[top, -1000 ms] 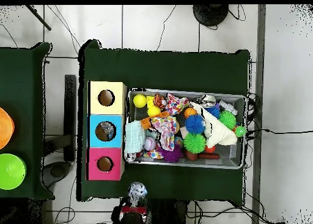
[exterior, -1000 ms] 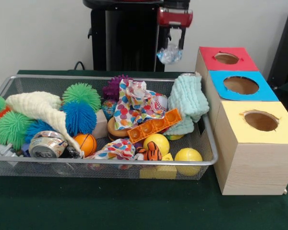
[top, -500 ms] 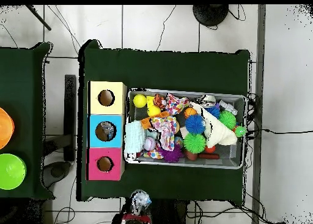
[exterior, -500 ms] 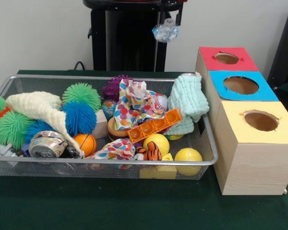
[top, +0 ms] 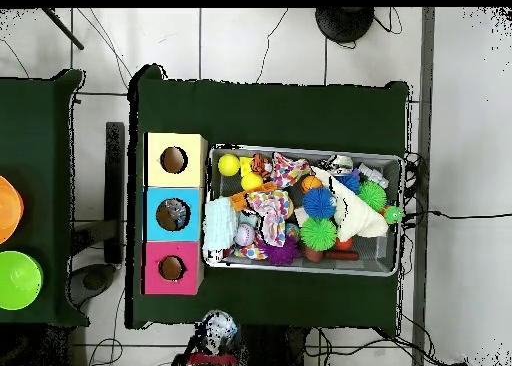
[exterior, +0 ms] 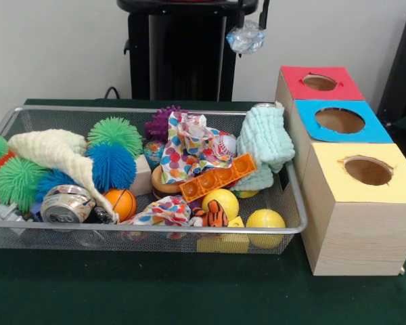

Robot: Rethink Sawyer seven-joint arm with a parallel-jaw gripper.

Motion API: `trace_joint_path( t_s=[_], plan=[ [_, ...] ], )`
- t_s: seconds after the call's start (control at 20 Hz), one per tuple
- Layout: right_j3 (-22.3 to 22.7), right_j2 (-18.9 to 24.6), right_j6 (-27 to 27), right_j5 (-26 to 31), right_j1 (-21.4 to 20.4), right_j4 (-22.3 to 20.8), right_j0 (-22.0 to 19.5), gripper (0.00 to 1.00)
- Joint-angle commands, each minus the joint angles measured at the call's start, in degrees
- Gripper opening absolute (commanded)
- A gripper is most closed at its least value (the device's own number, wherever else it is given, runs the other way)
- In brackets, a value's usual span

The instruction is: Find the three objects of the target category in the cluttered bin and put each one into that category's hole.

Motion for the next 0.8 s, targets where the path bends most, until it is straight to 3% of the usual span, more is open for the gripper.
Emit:
trace_joint_path(
  t_s=[0.05, 0.4, 0.8],
  plan=[
    [-6.2, 2.5, 8.8, 4.0, 0.4, 3.0, 3.3, 0.00],
    [-8.9, 2.2, 11.1, 1.0, 5.3, 6.5, 8.2, 0.00],
    [-12.9, 5.3, 11.9, -1.6, 9.6, 6.7, 8.5, 0.00]
  ],
)
